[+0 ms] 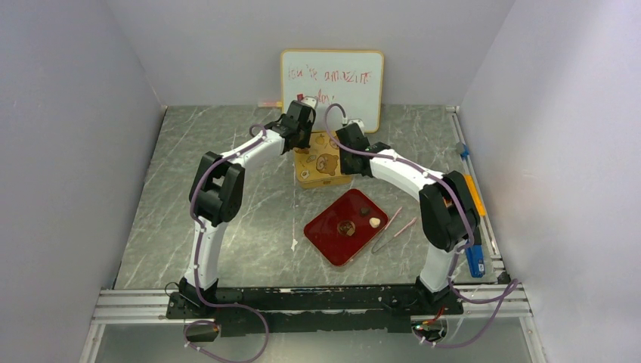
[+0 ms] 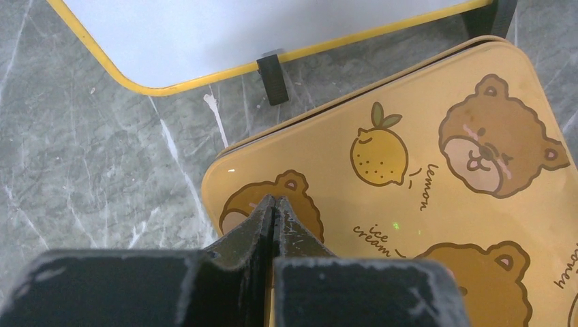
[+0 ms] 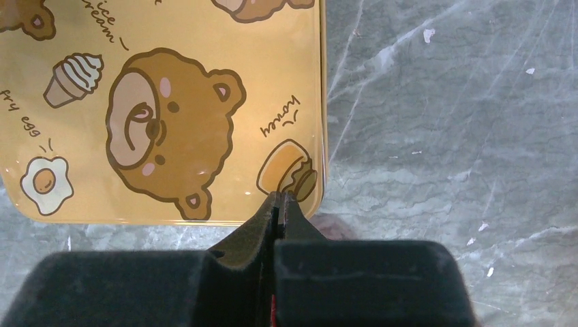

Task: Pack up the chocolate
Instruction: Close the box lid on the packing box.

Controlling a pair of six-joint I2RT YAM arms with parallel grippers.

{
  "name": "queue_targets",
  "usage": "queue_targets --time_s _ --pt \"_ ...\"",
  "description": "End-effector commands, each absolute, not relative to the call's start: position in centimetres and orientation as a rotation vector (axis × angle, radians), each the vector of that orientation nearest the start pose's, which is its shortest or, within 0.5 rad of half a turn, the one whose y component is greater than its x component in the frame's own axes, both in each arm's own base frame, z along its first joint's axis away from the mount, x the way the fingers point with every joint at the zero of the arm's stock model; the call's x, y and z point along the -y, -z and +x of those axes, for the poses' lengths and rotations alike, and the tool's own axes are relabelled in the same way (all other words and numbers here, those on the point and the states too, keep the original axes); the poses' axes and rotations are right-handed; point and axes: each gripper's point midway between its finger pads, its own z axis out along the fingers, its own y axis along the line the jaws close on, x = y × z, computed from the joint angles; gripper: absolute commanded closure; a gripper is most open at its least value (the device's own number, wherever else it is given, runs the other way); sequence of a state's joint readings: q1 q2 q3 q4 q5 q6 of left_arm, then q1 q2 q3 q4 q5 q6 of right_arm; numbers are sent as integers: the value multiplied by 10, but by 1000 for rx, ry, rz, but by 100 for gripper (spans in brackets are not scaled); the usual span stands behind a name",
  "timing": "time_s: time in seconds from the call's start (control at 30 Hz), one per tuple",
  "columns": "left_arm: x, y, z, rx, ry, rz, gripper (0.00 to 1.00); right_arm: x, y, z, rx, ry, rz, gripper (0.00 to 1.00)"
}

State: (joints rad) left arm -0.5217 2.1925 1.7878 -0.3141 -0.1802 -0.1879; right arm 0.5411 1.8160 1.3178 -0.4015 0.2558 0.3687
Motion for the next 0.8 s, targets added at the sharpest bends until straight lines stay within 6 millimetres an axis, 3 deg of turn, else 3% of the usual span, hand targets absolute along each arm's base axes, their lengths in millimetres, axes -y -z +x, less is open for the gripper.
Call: queue_targets --time_s 0.0,0.33,0.63,0.77 --pt "266 -58 493 -2388 156 329 95 -202 -74 395 -2487 -60 -91 100" --pt "272 -72 498 -2353 196 294 94 -208 -87 410 -2460 -54 -91 100" --pt "272 -130 512 -2228 251 213 87 -215 -128 433 -2359 -72 -92 99" --pt "265 -157 519 -2184 294 154 85 -219 -149 443 -2316 -80 -85 89"
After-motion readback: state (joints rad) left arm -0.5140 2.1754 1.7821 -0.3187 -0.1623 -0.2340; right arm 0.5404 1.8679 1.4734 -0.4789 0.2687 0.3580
